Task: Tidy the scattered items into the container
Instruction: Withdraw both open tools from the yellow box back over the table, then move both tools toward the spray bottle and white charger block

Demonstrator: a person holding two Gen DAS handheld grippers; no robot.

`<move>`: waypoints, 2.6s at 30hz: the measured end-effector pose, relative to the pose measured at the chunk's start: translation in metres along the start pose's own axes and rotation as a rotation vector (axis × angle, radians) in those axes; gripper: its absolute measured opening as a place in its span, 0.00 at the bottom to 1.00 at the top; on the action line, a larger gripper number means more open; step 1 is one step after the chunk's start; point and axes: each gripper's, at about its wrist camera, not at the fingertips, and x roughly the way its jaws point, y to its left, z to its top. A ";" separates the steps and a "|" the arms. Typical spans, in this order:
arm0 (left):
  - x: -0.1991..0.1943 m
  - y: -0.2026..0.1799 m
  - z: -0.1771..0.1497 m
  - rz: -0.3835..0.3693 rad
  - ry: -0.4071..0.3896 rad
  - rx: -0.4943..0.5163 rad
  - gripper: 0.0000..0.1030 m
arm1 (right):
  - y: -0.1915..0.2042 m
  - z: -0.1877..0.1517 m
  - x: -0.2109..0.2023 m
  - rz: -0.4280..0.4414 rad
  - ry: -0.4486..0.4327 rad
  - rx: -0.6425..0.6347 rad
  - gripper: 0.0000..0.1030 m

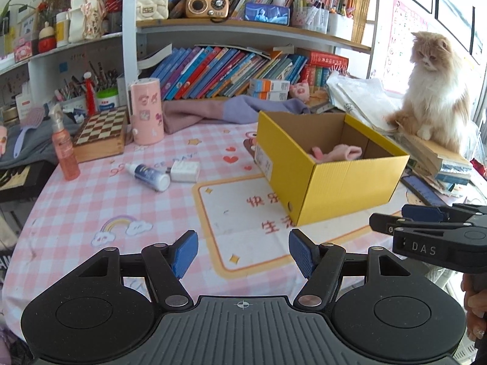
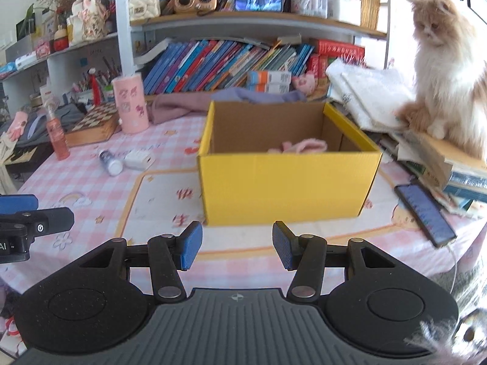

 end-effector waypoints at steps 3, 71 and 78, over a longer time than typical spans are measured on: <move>-0.002 0.006 -0.007 0.000 0.013 -0.016 0.73 | 0.007 -0.005 0.005 0.022 0.047 0.016 0.49; 0.132 0.126 0.081 0.189 0.094 -0.192 0.82 | 0.122 0.094 0.179 0.304 0.117 -0.191 0.54; 0.183 0.153 0.094 0.177 0.131 -0.309 0.79 | 0.130 0.103 0.212 0.254 0.159 -0.163 0.52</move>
